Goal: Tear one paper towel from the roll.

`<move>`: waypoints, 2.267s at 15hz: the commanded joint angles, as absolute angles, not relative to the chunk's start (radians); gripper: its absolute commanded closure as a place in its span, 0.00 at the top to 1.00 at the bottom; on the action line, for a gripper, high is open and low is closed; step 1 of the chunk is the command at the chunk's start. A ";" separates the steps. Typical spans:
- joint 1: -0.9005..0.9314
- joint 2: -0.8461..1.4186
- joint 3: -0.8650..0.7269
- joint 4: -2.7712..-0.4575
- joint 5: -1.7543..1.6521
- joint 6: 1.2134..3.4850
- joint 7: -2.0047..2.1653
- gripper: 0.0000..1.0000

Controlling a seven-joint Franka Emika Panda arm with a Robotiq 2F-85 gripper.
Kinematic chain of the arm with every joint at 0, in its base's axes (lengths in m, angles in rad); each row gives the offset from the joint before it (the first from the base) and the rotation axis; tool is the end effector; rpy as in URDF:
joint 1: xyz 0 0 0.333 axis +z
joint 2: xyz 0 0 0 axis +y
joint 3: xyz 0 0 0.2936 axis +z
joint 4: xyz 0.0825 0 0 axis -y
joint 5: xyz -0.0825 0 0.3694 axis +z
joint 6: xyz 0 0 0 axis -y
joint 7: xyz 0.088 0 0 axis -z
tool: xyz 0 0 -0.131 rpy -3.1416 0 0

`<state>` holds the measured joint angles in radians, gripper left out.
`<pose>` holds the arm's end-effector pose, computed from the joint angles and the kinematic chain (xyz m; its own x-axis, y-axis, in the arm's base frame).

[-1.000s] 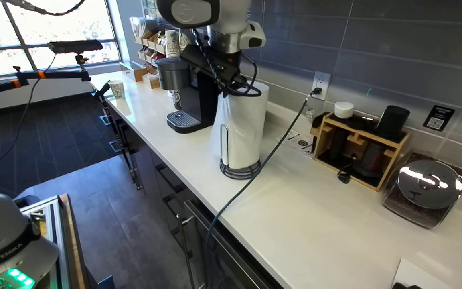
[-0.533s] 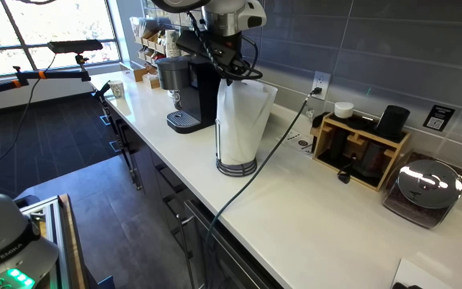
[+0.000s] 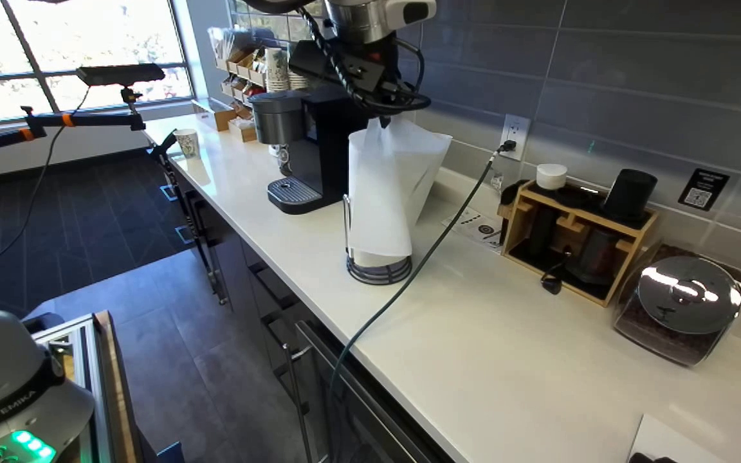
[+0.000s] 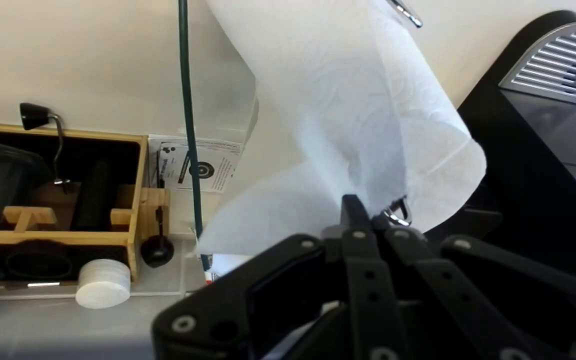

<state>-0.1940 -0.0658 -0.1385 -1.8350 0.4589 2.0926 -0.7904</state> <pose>0.5464 -0.1579 0.5502 0.8384 0.2156 0.5005 0.3155 -0.9409 -0.1232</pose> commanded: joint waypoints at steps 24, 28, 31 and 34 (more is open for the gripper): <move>-0.240 -0.043 -0.249 -2.194 0.074 2.056 0.051 0.00; -0.245 -0.028 -0.251 -2.178 0.083 2.069 0.044 0.01; -0.246 -0.058 -0.251 -2.199 0.080 2.069 0.060 0.01; -0.247 -0.051 -0.252 -2.198 0.074 2.064 0.068 0.00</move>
